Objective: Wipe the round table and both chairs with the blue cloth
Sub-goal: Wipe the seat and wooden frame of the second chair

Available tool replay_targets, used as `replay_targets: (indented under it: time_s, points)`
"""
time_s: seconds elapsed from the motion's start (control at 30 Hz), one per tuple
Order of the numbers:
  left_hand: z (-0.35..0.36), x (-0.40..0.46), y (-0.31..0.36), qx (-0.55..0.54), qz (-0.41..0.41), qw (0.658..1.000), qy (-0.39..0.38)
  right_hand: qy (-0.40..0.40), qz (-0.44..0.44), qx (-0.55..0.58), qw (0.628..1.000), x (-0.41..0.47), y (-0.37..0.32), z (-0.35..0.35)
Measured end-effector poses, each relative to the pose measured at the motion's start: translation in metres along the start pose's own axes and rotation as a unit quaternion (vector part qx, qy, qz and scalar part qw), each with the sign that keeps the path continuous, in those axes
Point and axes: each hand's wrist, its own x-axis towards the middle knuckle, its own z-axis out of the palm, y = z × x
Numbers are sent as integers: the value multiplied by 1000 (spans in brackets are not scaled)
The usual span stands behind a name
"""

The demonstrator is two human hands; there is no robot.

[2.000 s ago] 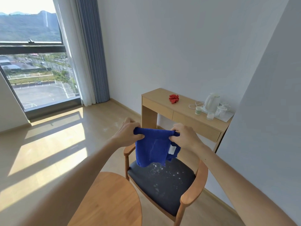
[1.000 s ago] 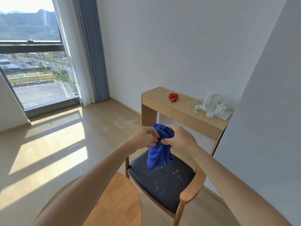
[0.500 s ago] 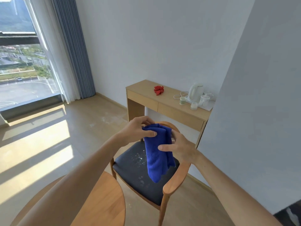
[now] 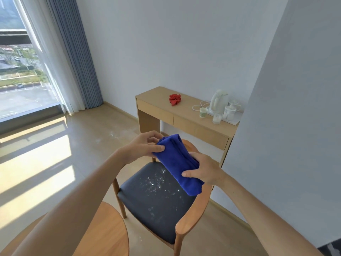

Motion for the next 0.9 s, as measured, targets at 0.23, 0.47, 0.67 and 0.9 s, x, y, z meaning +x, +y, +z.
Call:
replay_targets:
  time_s: [0.23,0.47,0.67,0.9]
  points:
    - [-10,84,-64,177,-3,983,-49,-67,-12,-187,980,82,41,-23]
    - [-2,127,-113,265,-31,964,14,-142,-38,-274,950,167,83,-25]
    - [-1,134,-158,294,-80,951,58,-234,-96,-328,910,217,117,7]
    - [12,146,-230,235,-191,943,138,-343,-153,-429,822,282,179,54]
